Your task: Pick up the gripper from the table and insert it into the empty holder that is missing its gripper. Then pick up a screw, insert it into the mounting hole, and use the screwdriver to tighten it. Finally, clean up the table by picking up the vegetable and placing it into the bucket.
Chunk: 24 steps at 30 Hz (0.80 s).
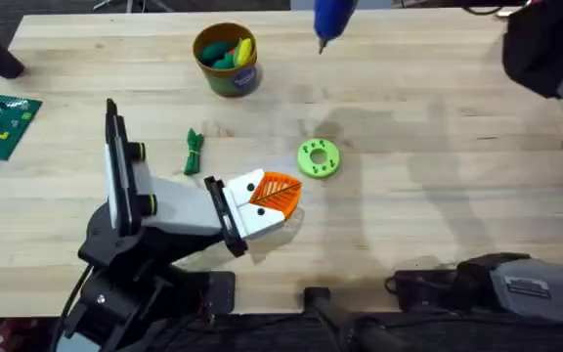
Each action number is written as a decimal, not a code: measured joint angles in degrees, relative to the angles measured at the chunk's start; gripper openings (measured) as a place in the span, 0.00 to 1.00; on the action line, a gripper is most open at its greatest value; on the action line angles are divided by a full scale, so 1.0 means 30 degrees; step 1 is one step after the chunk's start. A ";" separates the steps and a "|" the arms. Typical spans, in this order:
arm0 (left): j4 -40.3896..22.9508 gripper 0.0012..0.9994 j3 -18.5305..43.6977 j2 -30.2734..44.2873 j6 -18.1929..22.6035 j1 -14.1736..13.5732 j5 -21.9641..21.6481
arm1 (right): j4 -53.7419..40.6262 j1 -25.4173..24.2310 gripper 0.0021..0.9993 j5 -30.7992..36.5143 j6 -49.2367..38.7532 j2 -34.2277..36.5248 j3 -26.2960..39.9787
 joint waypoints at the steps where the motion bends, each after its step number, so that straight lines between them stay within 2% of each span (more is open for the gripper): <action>1: 0.0000 0.01 0.0000 0.0000 0.0000 0.0000 0.0000 | 0.0014 0.0176 0.03 -0.0088 -0.0116 0.0000 -0.0021; 11: 0.0000 0.01 0.0000 -0.0005 0.0000 0.0000 -0.0002 | 0.1352 0.0708 0.03 -0.0222 -0.0552 0.0058 -0.1105; 21: 0.0000 0.01 -0.0006 -0.0006 0.0000 0.0000 0.0000 | 0.1522 0.1366 0.03 -0.0229 -0.0593 0.0064 -0.1303; 24: 0.0000 0.01 -0.0002 -0.0007 0.0000 0.0000 -0.0005 | 0.2787 0.1550 0.03 -0.0222 -0.0584 0.0342 -0.1556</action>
